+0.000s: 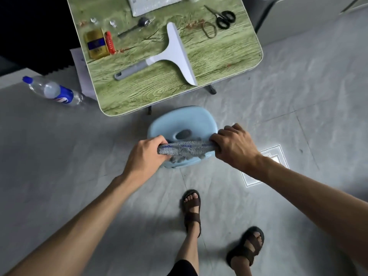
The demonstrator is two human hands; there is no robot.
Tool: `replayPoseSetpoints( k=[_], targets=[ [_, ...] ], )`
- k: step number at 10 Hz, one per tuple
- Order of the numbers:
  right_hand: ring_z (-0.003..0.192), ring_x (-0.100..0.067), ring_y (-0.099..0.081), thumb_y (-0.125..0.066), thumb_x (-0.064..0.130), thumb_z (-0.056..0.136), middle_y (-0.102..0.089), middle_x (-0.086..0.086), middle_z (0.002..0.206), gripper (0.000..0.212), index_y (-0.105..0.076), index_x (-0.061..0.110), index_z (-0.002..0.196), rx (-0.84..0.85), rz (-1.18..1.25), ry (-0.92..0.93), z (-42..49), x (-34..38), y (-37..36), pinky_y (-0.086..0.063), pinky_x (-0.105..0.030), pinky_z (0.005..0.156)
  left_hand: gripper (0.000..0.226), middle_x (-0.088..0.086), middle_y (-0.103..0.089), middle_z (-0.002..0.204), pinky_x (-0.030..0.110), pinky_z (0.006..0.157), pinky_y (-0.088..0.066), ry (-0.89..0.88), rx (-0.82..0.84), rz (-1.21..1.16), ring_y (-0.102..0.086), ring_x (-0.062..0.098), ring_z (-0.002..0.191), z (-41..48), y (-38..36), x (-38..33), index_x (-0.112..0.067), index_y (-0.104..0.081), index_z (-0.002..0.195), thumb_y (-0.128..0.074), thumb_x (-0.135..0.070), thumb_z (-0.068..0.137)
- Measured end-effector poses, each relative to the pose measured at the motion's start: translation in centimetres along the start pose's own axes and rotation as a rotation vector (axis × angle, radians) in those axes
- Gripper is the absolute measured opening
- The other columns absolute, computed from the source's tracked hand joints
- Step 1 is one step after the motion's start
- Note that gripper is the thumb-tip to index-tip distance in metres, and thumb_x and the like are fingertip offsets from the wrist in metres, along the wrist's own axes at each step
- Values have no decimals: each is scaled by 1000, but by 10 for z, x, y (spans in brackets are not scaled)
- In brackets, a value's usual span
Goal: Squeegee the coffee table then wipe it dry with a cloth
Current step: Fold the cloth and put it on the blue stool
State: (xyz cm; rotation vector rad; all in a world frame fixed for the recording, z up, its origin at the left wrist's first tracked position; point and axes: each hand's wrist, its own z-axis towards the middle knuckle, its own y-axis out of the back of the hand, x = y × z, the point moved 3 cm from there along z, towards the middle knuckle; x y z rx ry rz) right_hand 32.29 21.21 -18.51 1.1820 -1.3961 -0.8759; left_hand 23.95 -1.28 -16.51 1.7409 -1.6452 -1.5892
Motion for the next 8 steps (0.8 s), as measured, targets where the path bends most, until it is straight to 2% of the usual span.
replayPoseSetpoints(
  k=[1,2,3,4,5,6,7,8],
  targets=[
    [79,-29,-61,-65,24,74,-67,-4,77,25,-66,15,98,55,7,101,19,-11,-9,-42,-38,78,22,-4,-64,65,31,59,-44,70,43,-61,-58,20,62,15,-6,27,-23,-63,81,-81,-27,69],
    [85,-29,-60,-59,23,86,-68,-6,85,22,-61,14,107,16,-17,141,56,-20,-25,-39,-40,84,21,-3,-65,72,27,61,-40,147,4,-122,-58,17,68,44,-17,49,-22,-67,88,-80,-25,72],
    [94,-33,-60,-50,18,94,-66,-15,99,23,-55,10,114,84,1,59,122,-33,-77,-37,-40,91,24,4,-66,89,24,61,-39,318,-24,-242,-56,15,81,101,-51,86,-12,-67,102,-75,-18,80],
    [92,-34,-60,-47,13,95,-66,-18,100,22,-53,8,116,159,-30,-8,158,-32,-121,-41,-42,90,25,11,-65,97,19,61,-40,415,-13,-255,-51,14,86,134,-78,114,-9,-65,107,-71,-17,84],
    [95,-30,-59,-48,10,94,-66,-14,106,25,-54,10,118,129,41,-124,187,-36,-161,-45,-42,93,37,14,-65,120,25,80,-42,470,-82,-120,-46,13,91,168,-95,142,-7,-61,121,-66,-24,88],
    [112,-30,-53,-52,11,89,-60,-12,121,36,-53,11,125,76,97,-169,187,-40,-165,-39,-40,101,36,12,-62,125,22,81,-42,495,-135,-40,-53,16,99,172,-95,142,-10,-57,123,-63,-19,89],
    [116,-30,-49,-55,17,90,-51,-13,131,41,-50,7,130,-1,138,-202,157,-42,-150,-41,-40,100,44,15,-52,133,32,99,-39,322,-113,164,-49,31,121,153,-97,118,-9,-49,129,-61,-12,87],
    [96,-28,-59,-50,22,95,-57,-15,119,28,-56,8,119,33,294,-246,123,-45,-134,-53,-41,84,44,13,-51,131,30,93,-41,129,-33,153,-52,30,117,142,-94,89,-10,-49,129,-63,-12,86]
  ],
)
